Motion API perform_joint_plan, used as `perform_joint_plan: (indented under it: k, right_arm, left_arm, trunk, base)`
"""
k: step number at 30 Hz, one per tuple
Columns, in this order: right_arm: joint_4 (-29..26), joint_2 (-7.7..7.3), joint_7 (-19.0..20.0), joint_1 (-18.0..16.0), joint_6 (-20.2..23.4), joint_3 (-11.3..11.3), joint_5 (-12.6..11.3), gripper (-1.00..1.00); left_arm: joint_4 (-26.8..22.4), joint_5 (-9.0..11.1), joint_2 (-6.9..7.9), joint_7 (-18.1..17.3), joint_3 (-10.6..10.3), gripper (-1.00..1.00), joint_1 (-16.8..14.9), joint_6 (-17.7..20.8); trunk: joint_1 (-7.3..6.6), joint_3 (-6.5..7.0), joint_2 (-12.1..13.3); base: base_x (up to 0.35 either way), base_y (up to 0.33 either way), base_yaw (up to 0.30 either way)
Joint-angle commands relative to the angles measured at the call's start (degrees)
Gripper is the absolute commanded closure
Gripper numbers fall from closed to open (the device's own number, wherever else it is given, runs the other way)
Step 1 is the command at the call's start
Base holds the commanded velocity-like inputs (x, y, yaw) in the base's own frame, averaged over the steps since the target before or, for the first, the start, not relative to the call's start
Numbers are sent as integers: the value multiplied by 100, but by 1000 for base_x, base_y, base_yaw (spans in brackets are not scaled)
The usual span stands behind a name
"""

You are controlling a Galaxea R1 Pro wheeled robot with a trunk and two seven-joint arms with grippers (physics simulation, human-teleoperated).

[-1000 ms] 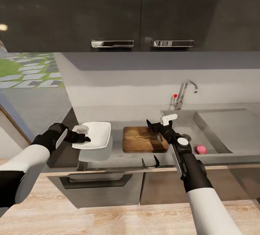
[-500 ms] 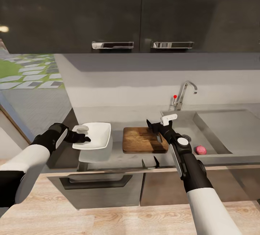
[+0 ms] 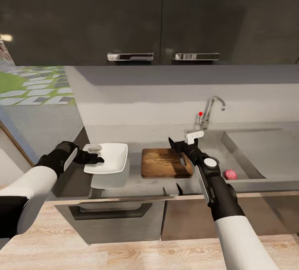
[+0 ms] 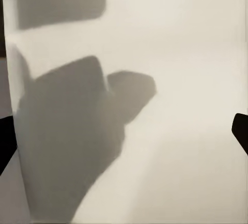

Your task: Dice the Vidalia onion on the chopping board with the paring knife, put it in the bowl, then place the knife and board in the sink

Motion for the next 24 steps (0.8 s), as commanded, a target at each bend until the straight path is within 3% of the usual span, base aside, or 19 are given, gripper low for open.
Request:
perform_joint_plan:
  k: [1,18,24]
  right_arm:
    - [-10,4,31,-5,28,-8,60,-100]
    - [-10,4,31,-6,28,-8,60,-100]
    - [-10,4,31,-6,28,-8,60,-100]
  left_arm:
    - [-8,-1,6,-22,-28,-100,-5,18]
    - [-42,-1,31,-26,-16,-100,-6,-6]
    - [-270,-1,41,-30,-12,-100,-2,-7]
  trunk:
    - [4,-3,-12]
    - [4,154,-12]
    - [4,209,-12]
  base:
    - [0,0,0]
    - [0,0,0]
    - [0,0,0]
